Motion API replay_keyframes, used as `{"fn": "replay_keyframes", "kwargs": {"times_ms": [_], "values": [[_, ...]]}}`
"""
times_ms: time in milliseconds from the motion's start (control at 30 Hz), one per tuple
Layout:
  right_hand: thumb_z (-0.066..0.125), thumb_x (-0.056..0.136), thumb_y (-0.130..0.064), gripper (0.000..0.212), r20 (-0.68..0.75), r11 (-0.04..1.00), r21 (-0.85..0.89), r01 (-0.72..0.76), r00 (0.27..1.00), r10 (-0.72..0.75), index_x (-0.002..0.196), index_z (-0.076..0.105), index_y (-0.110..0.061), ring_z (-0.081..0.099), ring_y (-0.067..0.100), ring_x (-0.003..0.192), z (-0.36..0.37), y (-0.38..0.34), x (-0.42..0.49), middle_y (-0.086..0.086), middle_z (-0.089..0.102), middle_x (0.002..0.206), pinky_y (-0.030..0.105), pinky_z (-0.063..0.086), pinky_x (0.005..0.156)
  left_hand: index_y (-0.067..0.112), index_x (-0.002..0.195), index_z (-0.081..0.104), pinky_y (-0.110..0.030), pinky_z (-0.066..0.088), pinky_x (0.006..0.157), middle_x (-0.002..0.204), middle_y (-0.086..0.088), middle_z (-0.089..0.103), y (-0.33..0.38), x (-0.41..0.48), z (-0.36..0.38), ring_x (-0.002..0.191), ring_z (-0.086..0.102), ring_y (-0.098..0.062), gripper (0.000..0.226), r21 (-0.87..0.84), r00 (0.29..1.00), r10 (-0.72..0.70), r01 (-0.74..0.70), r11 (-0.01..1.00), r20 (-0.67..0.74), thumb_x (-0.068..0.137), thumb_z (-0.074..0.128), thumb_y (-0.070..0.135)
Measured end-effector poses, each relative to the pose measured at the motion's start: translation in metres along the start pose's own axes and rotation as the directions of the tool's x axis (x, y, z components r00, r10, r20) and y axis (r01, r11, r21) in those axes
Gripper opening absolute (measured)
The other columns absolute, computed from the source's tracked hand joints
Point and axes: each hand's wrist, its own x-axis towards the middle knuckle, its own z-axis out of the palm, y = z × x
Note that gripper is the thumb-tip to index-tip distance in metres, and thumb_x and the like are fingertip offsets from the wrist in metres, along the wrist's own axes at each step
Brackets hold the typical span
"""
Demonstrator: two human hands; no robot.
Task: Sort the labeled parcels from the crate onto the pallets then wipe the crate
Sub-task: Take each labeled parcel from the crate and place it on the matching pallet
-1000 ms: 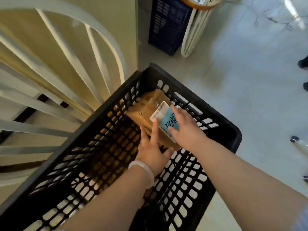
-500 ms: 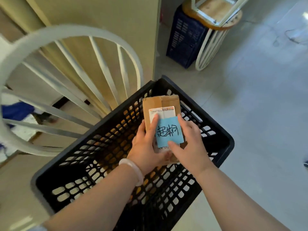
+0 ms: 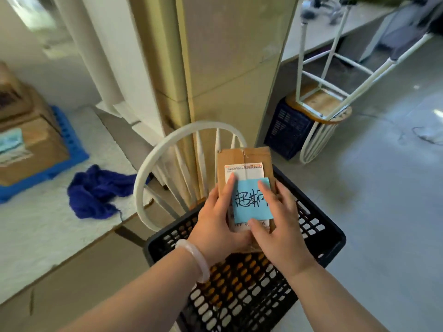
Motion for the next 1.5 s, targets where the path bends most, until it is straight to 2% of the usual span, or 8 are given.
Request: {"fn": "replay_keyframes", "kwargs": {"times_ms": [333, 533, 767, 900, 1033, 1200, 1367, 1500], "values": [[0.061, 0.094, -0.02, 0.07, 0.13, 0.973, 0.226, -0.044, 0.991, 0.015, 0.135, 0.024, -0.062, 0.035, -0.001, 0.13, 0.135, -0.177, -0.048, -0.015, 0.028, 0.14, 0.006, 0.045, 0.086, 0.047, 0.15, 0.004, -0.02, 0.032, 0.112, 0.154, 0.017, 0.023, -0.057, -0.149, -0.172, 0.14, 0.024, 0.003, 0.106, -0.024, 0.971, 0.074, -0.082, 0.996, -0.227, 0.07, 0.073, 0.059], [0.064, 0.091, -0.027, 0.073, 0.252, 0.955, 0.284, 0.083, 0.955, -0.158, 0.13, 0.022, -0.073, 0.033, 0.002, 0.135, 0.268, -0.29, -0.076, -0.022, 0.024, 0.147, 0.037, 0.047, 0.104, 0.056, 0.144, 0.007, -0.029, 0.035, 0.113, 0.15, 0.021, 0.023, -0.111, -0.266, -0.29, 0.138, 0.026, 0.004, 0.101, -0.009, 0.883, -0.035, 0.034, 0.999, -0.468, 0.066, 0.071, 0.062], [0.057, 0.097, -0.028, 0.066, 0.456, 0.918, 0.357, 0.175, 0.825, -0.334, 0.13, 0.017, -0.068, 0.029, -0.006, 0.129, 0.373, -0.391, -0.101, -0.024, 0.019, 0.145, 0.011, 0.042, 0.096, 0.051, 0.147, 0.013, -0.029, 0.038, 0.112, 0.149, 0.016, 0.027, -0.154, -0.372, -0.392, 0.136, 0.03, 0.0, 0.106, -0.052, 0.745, -0.158, 0.164, 0.985, -0.647, 0.061, 0.073, 0.066], [0.055, 0.097, -0.028, 0.063, 0.548, 0.899, 0.4, 0.178, 0.74, -0.391, 0.127, 0.021, -0.071, 0.032, 0.003, 0.132, 0.423, -0.432, -0.106, -0.024, 0.02, 0.144, 0.03, 0.049, 0.102, 0.053, 0.144, 0.013, -0.012, 0.036, 0.105, 0.146, 0.018, 0.029, -0.172, -0.411, -0.428, 0.131, 0.03, 0.01, 0.104, -0.119, 0.652, -0.217, 0.192, 0.974, -0.726, 0.06, 0.073, 0.066], [0.05, 0.1, -0.028, 0.053, 0.609, 0.889, 0.441, 0.12, 0.687, -0.395, 0.135, 0.031, -0.063, 0.038, 0.004, 0.129, 0.468, -0.459, -0.099, -0.018, 0.026, 0.145, 0.028, 0.052, 0.097, 0.061, 0.138, 0.014, -0.034, 0.042, 0.108, 0.142, 0.022, 0.031, -0.196, -0.429, -0.46, 0.132, 0.036, 0.0, 0.1, -0.191, 0.587, -0.28, 0.21, 0.959, -0.759, 0.059, 0.075, 0.062], [0.05, 0.1, -0.027, 0.054, 0.678, 0.896, 0.428, 0.122, 0.612, -0.407, 0.143, 0.029, -0.053, 0.038, -0.005, 0.123, 0.522, -0.485, -0.074, -0.019, 0.025, 0.146, 0.008, 0.047, 0.087, 0.065, 0.132, 0.012, -0.035, 0.036, 0.113, 0.14, 0.028, 0.026, -0.227, -0.431, -0.506, 0.134, 0.03, 0.0, 0.098, -0.245, 0.52, -0.355, 0.269, 0.931, -0.777, 0.056, 0.073, 0.061], [0.05, 0.1, -0.035, 0.052, 0.754, 0.912, 0.388, 0.136, 0.522, -0.399, 0.136, 0.024, -0.062, 0.036, 0.004, 0.13, 0.576, -0.517, -0.047, -0.016, 0.024, 0.148, 0.024, 0.047, 0.102, 0.054, 0.139, 0.01, -0.013, 0.033, 0.103, 0.142, 0.01, 0.027, -0.257, -0.435, -0.551, 0.128, 0.03, 0.0, 0.101, -0.283, 0.433, -0.43, 0.363, 0.888, -0.793, 0.071, 0.083, 0.039], [0.049, 0.1, -0.032, 0.053, 0.805, 0.92, 0.362, 0.152, 0.446, -0.391, 0.142, 0.026, -0.055, 0.038, 0.004, 0.128, 0.613, -0.543, -0.035, -0.015, 0.026, 0.147, 0.016, 0.051, 0.09, 0.046, 0.146, 0.014, 0.004, 0.035, 0.081, 0.136, 0.009, 0.027, -0.283, -0.444, -0.577, 0.114, 0.032, 0.015, 0.1, -0.347, 0.347, -0.484, 0.388, 0.854, -0.803, 0.074, 0.082, 0.031]]}}
